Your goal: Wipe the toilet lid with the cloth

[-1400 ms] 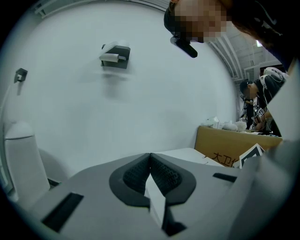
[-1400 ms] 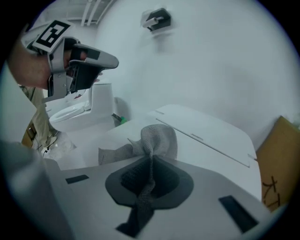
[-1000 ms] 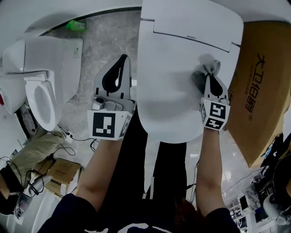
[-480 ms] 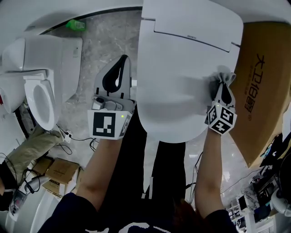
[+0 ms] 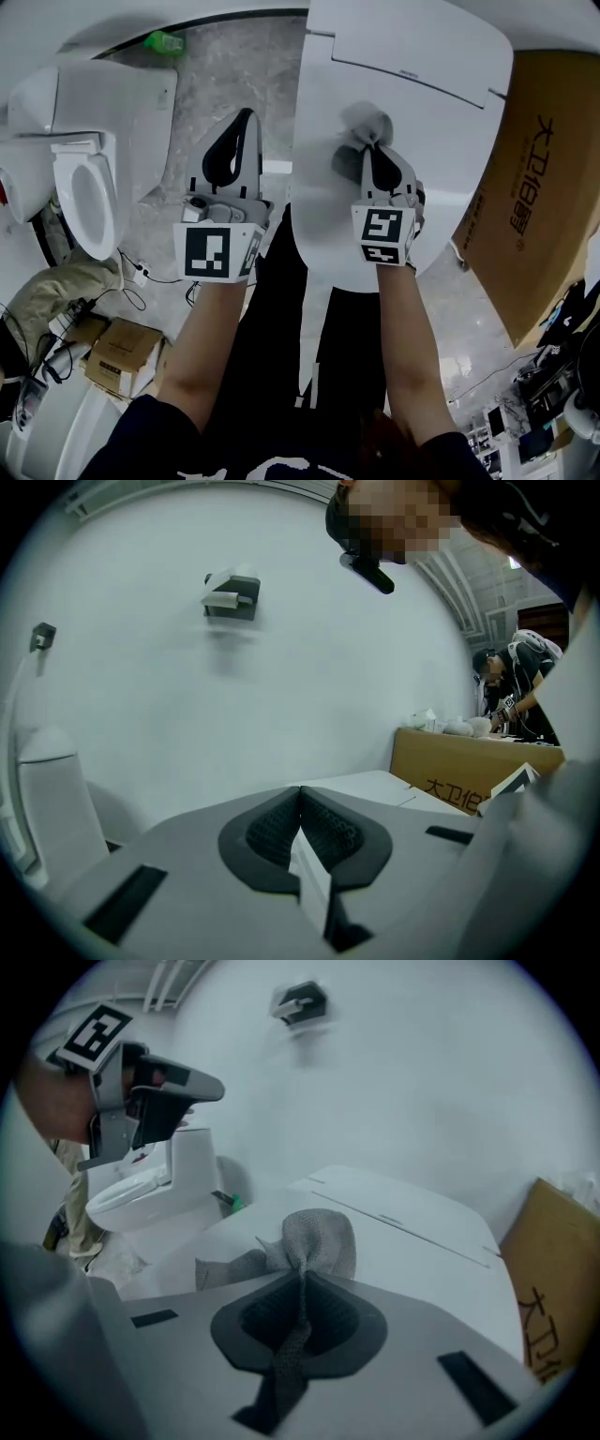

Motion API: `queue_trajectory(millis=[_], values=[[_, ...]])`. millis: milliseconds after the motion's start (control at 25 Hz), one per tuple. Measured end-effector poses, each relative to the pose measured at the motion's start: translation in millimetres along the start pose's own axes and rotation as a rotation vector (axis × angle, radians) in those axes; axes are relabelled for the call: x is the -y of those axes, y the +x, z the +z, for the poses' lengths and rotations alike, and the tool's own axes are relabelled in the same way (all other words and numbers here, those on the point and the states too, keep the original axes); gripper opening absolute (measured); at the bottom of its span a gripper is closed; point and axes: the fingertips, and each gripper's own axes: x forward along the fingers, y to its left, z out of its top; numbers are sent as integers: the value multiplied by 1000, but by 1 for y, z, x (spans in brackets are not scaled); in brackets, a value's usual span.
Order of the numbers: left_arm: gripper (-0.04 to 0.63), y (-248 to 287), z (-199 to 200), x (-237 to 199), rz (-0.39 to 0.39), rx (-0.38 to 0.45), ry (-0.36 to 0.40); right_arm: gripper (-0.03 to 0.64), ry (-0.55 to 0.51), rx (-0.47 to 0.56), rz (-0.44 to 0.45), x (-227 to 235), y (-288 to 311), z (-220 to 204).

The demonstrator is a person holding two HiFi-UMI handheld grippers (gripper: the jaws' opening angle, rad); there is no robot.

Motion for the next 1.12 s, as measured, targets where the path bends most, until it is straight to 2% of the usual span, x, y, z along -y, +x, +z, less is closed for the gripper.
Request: queue_trajectory(millis=[280,400,480,600,840,1120], values=[[20,-9,-5,-15,18,-12,17,34,-225,21,221,-99,22,31],[20,-12,-12,-15,4,-35,43,34,-286,26,276,-115,18,28],[20,-11,-11,-13,2,-33,40,34,-288,27,279,-111,14,23],[20,-5,-5,-8,12,-11,9,34,-242,27,235,-89,6,13],[20,0,-2,7,-8,-7,3,34,-48,-1,62,-2,-30,-34],[20,2,-11,20,-58,-36,50,34,102,-51,-175,93,-79,-93]])
